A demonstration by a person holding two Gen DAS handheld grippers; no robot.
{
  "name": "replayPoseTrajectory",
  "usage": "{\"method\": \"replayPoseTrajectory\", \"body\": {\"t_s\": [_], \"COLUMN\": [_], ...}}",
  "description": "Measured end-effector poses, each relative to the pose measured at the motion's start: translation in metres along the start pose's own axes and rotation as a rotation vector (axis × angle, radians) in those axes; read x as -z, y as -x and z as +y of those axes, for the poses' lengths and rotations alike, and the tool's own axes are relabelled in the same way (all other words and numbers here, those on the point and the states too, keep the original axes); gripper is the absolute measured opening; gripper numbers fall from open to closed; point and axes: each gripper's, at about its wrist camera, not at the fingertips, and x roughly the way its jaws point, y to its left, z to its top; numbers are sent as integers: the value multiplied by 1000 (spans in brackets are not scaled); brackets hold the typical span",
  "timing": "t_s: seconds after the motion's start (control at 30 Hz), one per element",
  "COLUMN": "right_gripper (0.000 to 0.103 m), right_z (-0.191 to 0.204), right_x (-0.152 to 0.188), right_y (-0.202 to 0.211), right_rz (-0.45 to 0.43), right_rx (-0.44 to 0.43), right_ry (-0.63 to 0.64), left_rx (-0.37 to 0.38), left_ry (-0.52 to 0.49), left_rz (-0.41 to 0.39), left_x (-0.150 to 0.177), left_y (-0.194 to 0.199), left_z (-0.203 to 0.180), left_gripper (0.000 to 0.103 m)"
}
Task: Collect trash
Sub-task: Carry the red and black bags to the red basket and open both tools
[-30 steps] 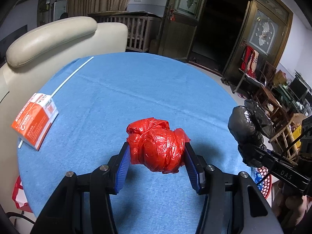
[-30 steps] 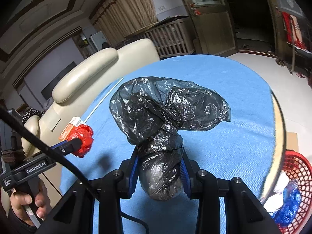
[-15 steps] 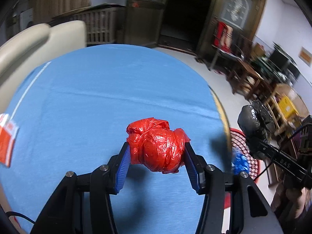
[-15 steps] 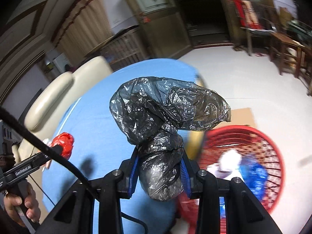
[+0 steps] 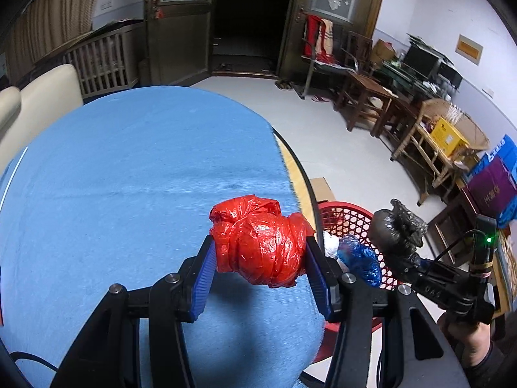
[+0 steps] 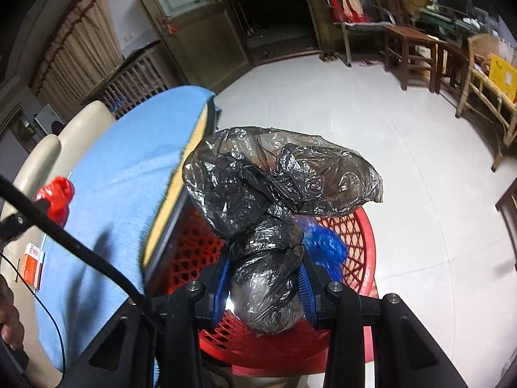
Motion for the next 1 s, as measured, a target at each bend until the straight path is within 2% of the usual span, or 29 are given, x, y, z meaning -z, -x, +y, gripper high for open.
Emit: {"method": "replayPoseTrajectory", "body": {"t_s": [0.37, 0.8, 1.0], "right_gripper": [40, 40, 40], "right_z": [3, 13, 11], "right_x": [1, 2, 4], "right_y": [-4, 5, -2], "right_rz": [6, -5, 24], "right_rx": [-7, 10, 22], "right_ry": [14, 49, 43], "left_rx": [-62, -61, -59], "left_ry": [-17, -26, -40], "left_rz": [69, 68, 64], "left_x": [-4, -4, -5], "left_y": [-21, -19, -19], "left_z": [-17, -26, -33], "left_gripper": [55, 55, 55]}}
